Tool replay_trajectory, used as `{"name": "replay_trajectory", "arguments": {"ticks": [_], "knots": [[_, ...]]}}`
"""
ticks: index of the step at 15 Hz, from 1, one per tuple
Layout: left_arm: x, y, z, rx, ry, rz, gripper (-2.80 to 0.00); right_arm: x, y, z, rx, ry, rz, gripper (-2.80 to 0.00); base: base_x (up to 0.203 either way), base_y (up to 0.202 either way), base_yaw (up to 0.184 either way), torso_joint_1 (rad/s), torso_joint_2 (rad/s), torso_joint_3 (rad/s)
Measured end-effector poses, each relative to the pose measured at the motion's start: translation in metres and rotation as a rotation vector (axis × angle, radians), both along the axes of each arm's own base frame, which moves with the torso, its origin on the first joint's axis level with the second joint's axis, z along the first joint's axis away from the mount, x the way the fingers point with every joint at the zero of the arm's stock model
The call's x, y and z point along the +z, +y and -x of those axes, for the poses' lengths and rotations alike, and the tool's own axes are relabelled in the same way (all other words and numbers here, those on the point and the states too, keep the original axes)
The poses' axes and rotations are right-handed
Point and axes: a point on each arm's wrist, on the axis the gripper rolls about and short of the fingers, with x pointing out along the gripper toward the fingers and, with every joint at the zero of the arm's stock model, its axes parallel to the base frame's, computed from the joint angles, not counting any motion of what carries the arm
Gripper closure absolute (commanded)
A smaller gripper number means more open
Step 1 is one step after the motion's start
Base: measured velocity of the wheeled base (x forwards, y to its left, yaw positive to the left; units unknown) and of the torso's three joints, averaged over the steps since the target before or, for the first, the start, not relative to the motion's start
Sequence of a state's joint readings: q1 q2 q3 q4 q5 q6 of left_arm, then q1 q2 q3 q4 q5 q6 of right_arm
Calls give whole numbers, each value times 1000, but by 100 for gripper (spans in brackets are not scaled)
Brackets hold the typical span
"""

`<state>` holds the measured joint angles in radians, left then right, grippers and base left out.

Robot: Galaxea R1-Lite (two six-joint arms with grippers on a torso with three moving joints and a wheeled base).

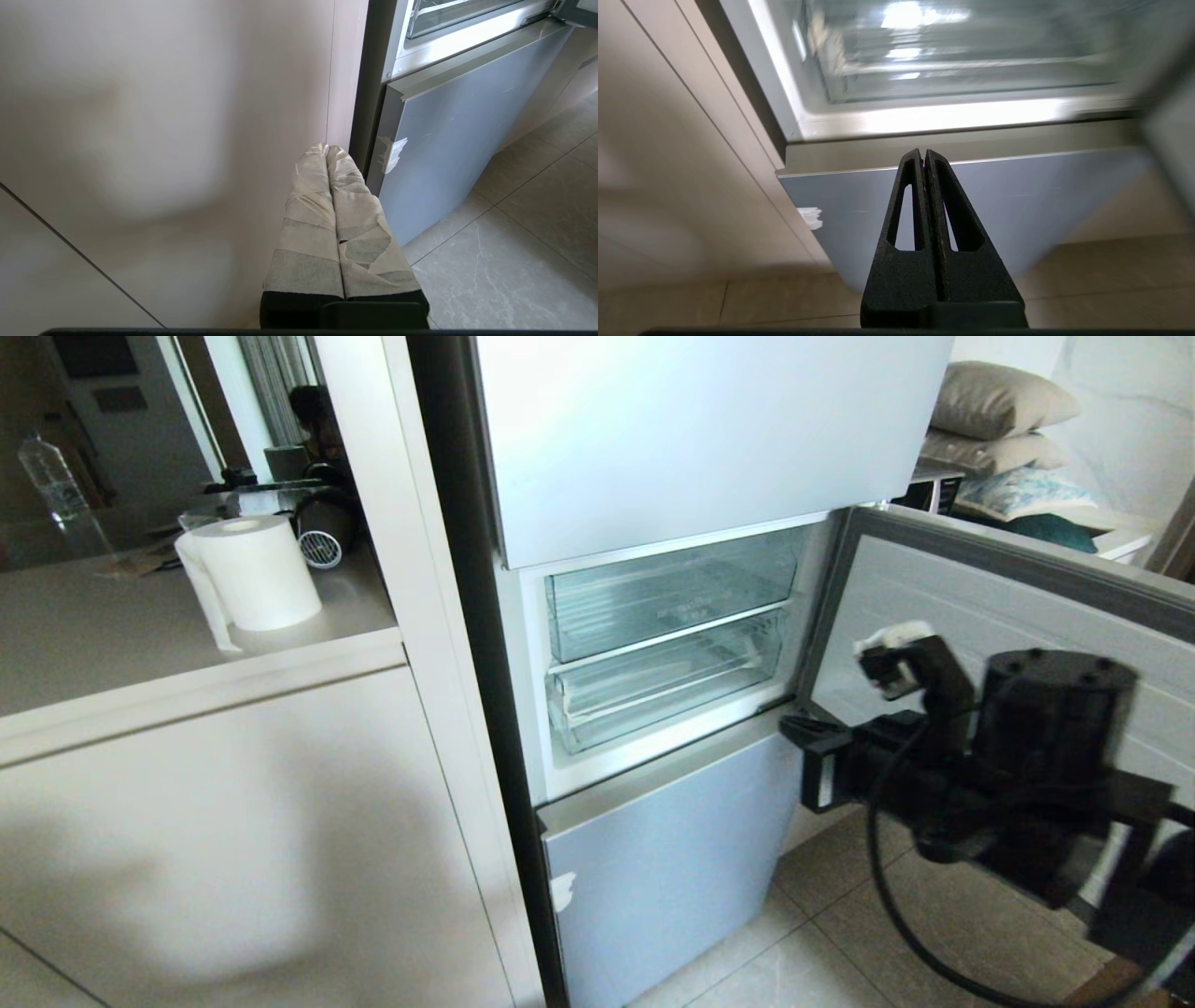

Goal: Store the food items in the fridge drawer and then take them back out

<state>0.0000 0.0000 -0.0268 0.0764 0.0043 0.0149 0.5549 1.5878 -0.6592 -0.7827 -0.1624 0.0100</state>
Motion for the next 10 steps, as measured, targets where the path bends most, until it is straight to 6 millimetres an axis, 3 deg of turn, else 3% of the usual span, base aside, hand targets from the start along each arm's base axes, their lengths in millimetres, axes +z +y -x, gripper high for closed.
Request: {"name": "replay_trajectory", "arguments": {"ticks": [2,5,7,10], "knots": [[0,0,0,0,0,0,0,27,-34,49,-90,-32,-8,0,0,0,0,0,0,0],[0,0,0,0,0,0,0,34,-101,106,-370,-32,8,0,0,0,0,0,0,0],[0,0,0,0,0,0,0,24,-130,149,-521,-53,19,0,0,0,0,0,0,0],[0,0,0,0,0,0,0,-17,-143,206,-526,-84,75,0,0,0,0,0,0,0]]}}
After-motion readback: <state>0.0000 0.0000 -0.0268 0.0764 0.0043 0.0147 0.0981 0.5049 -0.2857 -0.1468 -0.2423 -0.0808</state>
